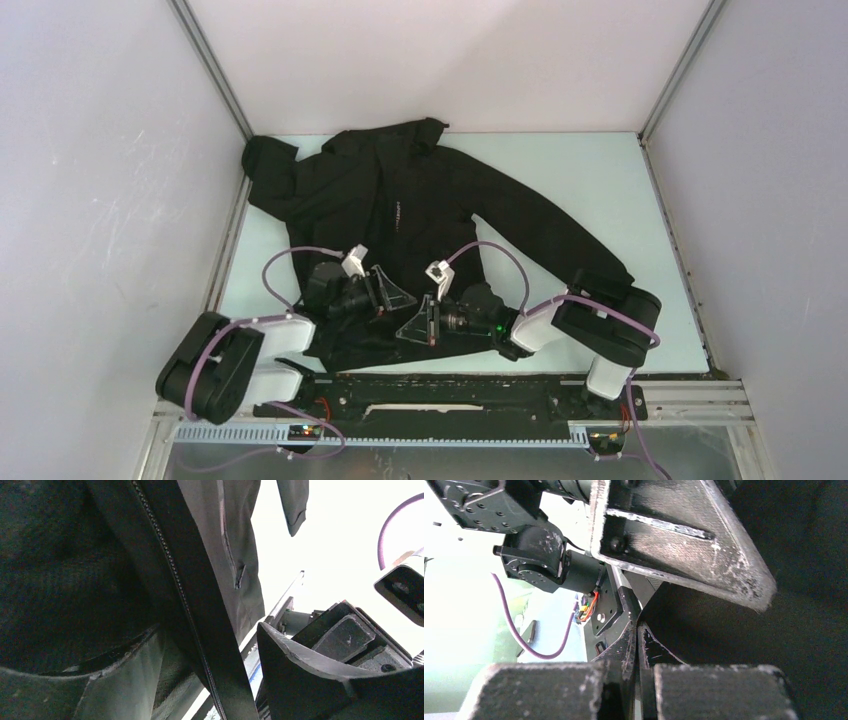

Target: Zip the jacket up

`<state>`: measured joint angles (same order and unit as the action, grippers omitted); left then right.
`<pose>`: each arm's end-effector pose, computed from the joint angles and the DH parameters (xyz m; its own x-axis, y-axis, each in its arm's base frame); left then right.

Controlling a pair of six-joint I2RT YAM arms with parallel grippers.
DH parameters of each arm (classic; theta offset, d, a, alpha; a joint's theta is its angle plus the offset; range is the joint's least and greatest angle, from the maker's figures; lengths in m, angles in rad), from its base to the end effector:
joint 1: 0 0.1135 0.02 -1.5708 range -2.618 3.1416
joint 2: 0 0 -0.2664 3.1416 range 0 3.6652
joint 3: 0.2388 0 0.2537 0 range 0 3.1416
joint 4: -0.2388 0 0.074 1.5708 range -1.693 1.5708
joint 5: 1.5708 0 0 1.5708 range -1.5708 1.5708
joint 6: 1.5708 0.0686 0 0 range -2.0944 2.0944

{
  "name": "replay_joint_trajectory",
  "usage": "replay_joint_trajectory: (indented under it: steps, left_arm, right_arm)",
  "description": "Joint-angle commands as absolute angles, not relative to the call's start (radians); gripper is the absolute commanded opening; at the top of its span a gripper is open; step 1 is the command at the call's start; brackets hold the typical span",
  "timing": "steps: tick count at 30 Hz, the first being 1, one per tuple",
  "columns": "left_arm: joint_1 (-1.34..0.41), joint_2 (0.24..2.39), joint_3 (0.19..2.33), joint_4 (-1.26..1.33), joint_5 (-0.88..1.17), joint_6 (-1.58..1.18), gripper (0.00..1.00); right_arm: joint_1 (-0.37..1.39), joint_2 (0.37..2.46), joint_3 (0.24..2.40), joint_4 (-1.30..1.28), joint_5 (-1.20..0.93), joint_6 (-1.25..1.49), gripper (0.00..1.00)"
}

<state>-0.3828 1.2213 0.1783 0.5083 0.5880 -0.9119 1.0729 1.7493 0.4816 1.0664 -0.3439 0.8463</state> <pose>0.1876 -0.1166 0.1143 -0.8852 -0.3528 -0.3033 0.0876 0.5139 -0.8534 0.1392 0.3044 0.1306 -0.8008 0.0029 -0.5989 -0.5813 0.2372 0.7784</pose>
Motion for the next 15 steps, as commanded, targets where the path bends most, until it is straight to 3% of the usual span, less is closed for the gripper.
replay_joint_trajectory:
  steps: [1,6,15]
  left_arm:
    - [-0.413,1.337,0.189,0.807,0.652,-1.012,0.69]
    - [-0.458,1.474,0.219,0.990,0.656,-1.076,0.60]
    - [-0.472,1.603,0.263,1.082,0.666,-1.108,0.56]
  right_arm:
    - [1.068,1.750,0.468,1.189,-0.384,0.863,0.00]
    - [1.068,1.760,0.461,1.222,-0.398,0.874,0.00]
    - [1.057,1.752,0.427,1.257,-0.396,0.880,0.00]
